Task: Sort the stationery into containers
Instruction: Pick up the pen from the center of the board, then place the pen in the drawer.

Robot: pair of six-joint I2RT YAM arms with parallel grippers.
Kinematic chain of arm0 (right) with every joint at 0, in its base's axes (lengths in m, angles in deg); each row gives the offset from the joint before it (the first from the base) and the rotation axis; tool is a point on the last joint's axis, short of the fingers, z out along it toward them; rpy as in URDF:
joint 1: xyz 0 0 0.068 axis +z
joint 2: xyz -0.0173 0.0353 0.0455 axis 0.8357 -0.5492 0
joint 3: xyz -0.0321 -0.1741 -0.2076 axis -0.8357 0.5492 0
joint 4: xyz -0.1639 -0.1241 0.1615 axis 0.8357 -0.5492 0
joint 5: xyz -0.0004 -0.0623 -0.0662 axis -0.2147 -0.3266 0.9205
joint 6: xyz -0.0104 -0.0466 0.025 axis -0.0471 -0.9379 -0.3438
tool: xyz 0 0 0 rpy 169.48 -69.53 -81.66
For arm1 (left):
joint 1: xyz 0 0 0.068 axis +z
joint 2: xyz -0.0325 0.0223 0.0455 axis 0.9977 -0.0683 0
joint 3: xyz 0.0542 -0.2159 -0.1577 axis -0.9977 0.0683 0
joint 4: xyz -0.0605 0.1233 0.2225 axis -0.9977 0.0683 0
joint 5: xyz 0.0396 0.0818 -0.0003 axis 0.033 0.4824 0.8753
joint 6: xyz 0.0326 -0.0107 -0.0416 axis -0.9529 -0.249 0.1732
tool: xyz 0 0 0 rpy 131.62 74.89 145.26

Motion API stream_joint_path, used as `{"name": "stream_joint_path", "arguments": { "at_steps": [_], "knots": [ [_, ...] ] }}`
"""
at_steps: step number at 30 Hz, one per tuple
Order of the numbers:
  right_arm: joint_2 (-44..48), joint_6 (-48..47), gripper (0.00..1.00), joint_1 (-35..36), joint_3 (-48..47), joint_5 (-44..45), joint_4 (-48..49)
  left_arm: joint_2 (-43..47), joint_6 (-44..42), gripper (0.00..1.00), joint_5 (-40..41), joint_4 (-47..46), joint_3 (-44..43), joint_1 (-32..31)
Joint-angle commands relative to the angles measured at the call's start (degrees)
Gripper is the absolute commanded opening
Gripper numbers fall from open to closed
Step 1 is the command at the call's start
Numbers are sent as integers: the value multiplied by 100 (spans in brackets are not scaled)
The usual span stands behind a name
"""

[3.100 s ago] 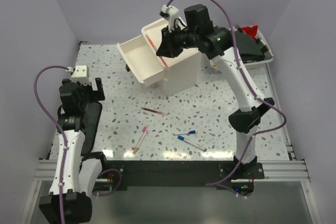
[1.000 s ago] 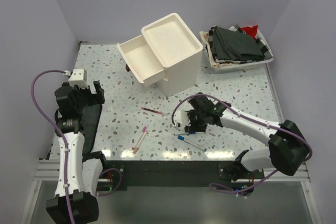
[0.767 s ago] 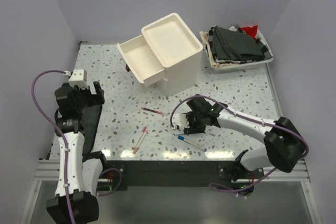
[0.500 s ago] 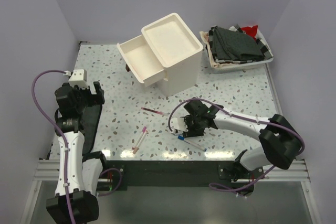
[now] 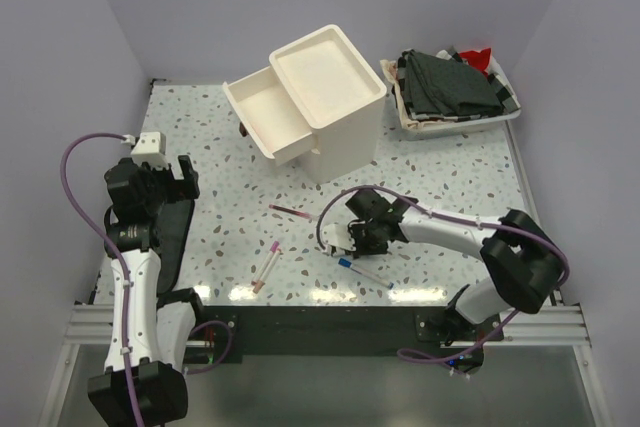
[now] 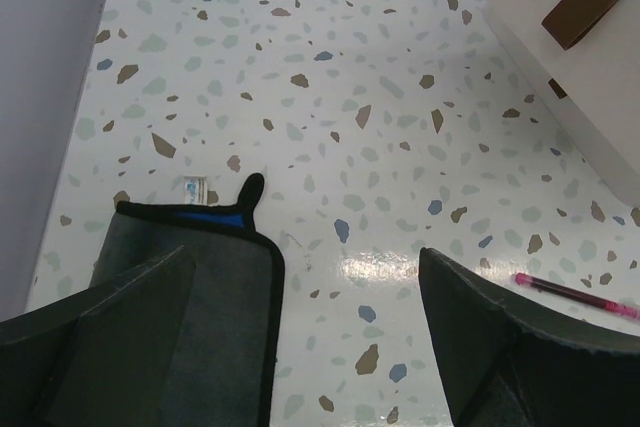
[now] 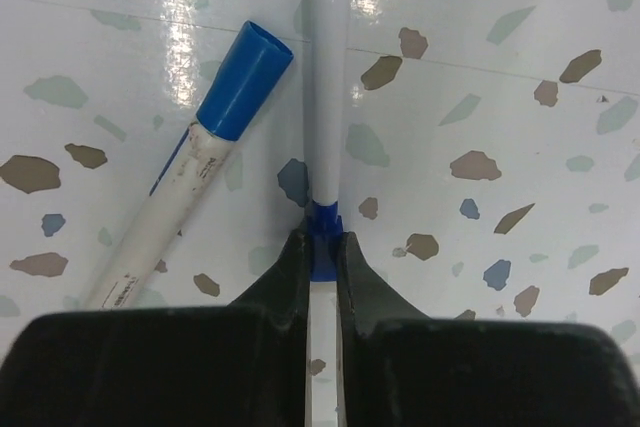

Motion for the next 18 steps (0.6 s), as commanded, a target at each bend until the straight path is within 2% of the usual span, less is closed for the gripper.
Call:
{"name": "stream_joint_path", "arguments": {
  "at_steps": [1, 3, 6, 8, 9, 12, 14, 18],
  "knots": [
    [545, 303, 0, 33, -912, -234, -787, 42, -60, 98, 14, -185, -52, 64],
    [870, 644, 0, 33, -1396, -340, -973, 33, -60, 98, 14, -229, 0, 64],
    [855, 1259, 0, 33, -2670, -524, -1307, 41, -7, 98, -4, -308, 62, 64],
    [574, 1638, 0, 33, -3654, -604, -1483, 50, 36, 99, -30, -334, 88, 64],
    [382, 2240, 0, 41, -4380, -578, -1657, 50, 63, 99, -30, -352, 88, 64],
    [-410, 3227, 0, 42, -5796, -683, -1992, 42, 133, 99, -74, -431, 115, 64],
    [-683, 3502, 0, 42, -6152, -640, -1783, 68, 168, 99, -74, -466, 115, 64],
    [-1517, 3740, 0, 42, -7512, -446, -1730, 121, 186, 99, -83, -396, 71, 64]
  ]
}}
